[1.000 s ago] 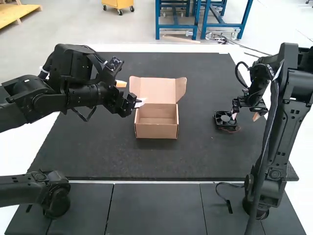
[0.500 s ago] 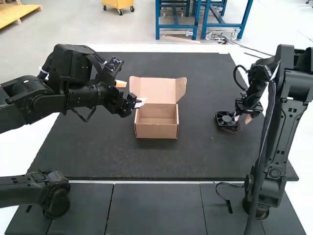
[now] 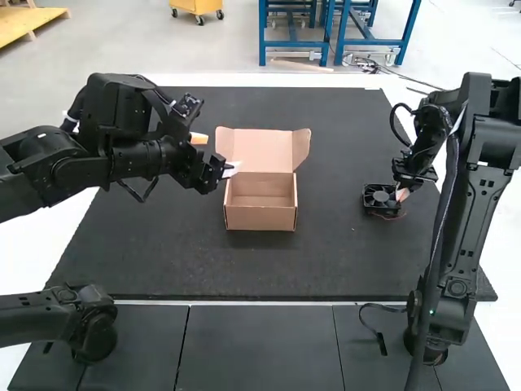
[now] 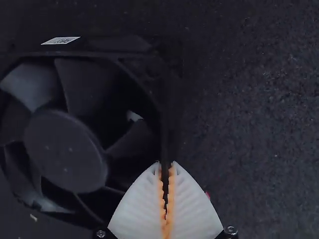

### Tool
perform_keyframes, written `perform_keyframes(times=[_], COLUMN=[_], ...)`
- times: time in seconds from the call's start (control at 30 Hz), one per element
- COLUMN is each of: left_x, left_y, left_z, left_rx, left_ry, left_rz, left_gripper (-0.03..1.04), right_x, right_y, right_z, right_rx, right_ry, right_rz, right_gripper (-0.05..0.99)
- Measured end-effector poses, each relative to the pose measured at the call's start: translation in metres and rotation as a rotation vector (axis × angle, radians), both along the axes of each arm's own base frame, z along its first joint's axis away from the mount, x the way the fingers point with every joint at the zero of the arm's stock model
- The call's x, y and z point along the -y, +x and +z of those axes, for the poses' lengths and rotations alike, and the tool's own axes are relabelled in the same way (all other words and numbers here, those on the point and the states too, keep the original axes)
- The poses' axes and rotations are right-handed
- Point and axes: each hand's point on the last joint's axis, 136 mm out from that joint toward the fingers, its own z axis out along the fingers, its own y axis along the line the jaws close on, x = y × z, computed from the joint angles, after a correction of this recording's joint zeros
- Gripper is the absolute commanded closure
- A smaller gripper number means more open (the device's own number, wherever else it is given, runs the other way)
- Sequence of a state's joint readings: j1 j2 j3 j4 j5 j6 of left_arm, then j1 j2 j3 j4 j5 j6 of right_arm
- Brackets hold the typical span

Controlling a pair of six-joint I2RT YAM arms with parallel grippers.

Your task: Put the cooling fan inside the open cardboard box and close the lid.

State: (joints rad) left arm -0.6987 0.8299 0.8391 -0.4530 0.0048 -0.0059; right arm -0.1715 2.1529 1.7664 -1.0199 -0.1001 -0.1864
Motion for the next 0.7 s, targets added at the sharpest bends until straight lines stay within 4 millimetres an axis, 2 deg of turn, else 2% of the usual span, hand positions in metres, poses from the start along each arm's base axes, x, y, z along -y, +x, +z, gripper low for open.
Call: perform_keyframes(times=[0.17,0.47,0.7], left_x=[-0.008,-0.015,-0.027], left_y=[0.001,0.004,0.014], left_z=[-0.001,-0.001,0.0], left_rx=[-0.01,-0.028,-0.034], left_ry=[0.004,-0.017,-0.033], left_rz=[0.023,0.062,0.12], left_gripper=[0.04,0.04,0.04], right_x=[-0.005,-0.013,-0.025], right_y=[-0.005,-0.015,-0.046], right_z=[0.006,0.067,0.09], right_rx=[-0.001,0.121,0.138], right_ry=[0.021,0.042,0.074], right_rz=[-0.005,-0.011,-0.023], right_gripper=[0.96,0.96,0.96])
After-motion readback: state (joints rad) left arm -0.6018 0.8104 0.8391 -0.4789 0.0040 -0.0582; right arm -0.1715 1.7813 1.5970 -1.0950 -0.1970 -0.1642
